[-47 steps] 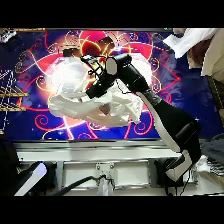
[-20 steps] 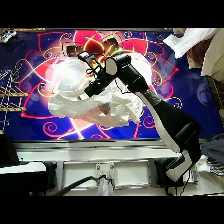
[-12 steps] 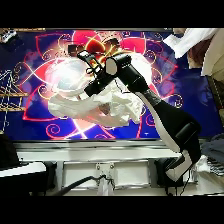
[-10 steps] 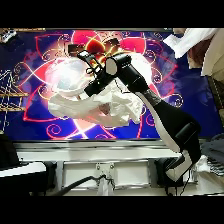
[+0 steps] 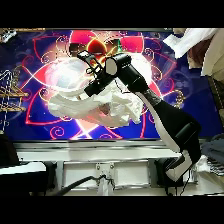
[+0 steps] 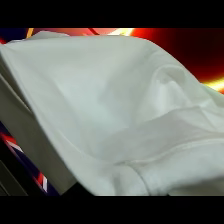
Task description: Fold the clothes and pants, and hang the long-sleeved shirts on hangers.
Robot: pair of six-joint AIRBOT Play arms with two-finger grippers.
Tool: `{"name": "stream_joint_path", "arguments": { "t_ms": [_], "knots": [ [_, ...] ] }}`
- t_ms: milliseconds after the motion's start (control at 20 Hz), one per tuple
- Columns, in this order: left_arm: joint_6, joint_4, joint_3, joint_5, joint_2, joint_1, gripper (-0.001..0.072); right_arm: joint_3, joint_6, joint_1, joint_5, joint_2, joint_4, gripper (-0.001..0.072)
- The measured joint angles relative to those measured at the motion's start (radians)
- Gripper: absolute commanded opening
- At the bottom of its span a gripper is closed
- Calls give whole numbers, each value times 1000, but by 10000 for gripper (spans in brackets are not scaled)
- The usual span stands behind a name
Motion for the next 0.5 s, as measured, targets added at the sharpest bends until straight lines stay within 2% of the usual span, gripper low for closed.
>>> {"name": "stream_joint_path", "arguments": {
  "t_ms": [500],
  "knots": [
    [0, 15, 0, 41, -43, 1, 240, 0, 0, 0, -1, 0, 0, 23]
  ]
}}
